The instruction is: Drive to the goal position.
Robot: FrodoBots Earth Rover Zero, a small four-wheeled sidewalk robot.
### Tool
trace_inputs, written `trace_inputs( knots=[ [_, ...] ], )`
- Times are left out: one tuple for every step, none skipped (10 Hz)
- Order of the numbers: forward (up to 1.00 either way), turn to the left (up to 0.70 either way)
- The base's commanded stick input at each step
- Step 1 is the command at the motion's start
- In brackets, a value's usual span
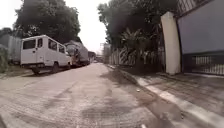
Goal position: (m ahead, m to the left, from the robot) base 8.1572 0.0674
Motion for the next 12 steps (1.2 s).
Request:
trace_inputs(
  knots=[
    [0.7,0.0],
    [0.7,0.0],
    [0.7,0.0],
    [0.7,0.0],
    [0.7,0.0],
    [0.7,0.0],
    [0.7,0.0],
    [0.7,0.0],
    [0.7,0.0],
    [0.7,0.01],
    [0.7,0.01],
    [0.7,0.01]
  ],
)
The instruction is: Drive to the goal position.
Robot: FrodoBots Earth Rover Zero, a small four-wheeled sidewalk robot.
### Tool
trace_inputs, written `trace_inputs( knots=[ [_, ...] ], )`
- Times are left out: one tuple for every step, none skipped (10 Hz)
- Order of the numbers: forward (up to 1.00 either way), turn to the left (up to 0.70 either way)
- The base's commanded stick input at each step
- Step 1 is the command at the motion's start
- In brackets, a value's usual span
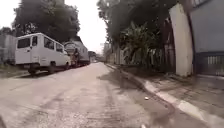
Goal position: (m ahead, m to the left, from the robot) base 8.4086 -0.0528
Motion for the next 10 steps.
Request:
trace_inputs(
  knots=[
    [0.7,0.01],
    [0.7,0.01],
    [0.7,0.02],
    [0.7,0.02],
    [0.7,0.03],
    [0.7,0.03],
    [0.7,0.03],
    [0.7,0.03],
    [0.7,0.03],
    [0.7,0.03]
  ],
)
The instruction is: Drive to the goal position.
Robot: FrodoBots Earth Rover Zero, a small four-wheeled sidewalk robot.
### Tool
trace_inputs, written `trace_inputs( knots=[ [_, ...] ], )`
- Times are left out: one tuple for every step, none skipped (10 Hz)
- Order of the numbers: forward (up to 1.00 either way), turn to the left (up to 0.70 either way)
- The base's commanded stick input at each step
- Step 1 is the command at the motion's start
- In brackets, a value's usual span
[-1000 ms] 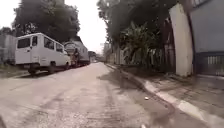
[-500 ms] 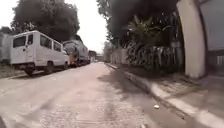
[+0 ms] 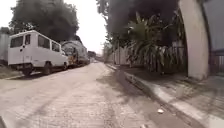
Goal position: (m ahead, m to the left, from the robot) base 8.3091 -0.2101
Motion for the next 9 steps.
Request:
trace_inputs(
  knots=[
    [0.7,0.02],
    [0.21,0.01],
    [0.0,0.0],
    [0.0,0.0],
    [0.0,0.0],
    [0.0,0.0],
    [0.0,0.0],
    [0.0,0.01],
    [0.0,0.03]
  ],
)
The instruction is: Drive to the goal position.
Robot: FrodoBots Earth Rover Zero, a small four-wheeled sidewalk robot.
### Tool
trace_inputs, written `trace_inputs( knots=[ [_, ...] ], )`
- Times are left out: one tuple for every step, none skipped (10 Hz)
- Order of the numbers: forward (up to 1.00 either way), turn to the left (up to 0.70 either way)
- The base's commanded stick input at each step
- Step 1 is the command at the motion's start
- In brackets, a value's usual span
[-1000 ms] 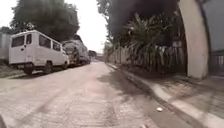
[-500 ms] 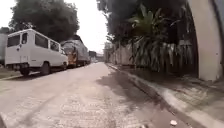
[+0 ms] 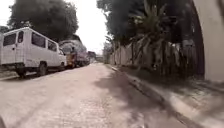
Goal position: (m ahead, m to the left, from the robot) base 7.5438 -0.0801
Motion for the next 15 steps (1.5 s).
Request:
trace_inputs(
  knots=[
    [0.0,0.05],
    [0.0,0.06],
    [0.0,0.07],
    [0.0,0.06],
    [0.0,0.06],
    [0.0,0.05],
    [0.0,0.05],
    [0.0,0.06],
    [0.0,0.05],
    [0.0,0.05],
    [0.0,0.05],
    [0.0,0.05],
    [0.0,0.04],
    [0.0,0.05],
    [0.0,0.04]
  ],
)
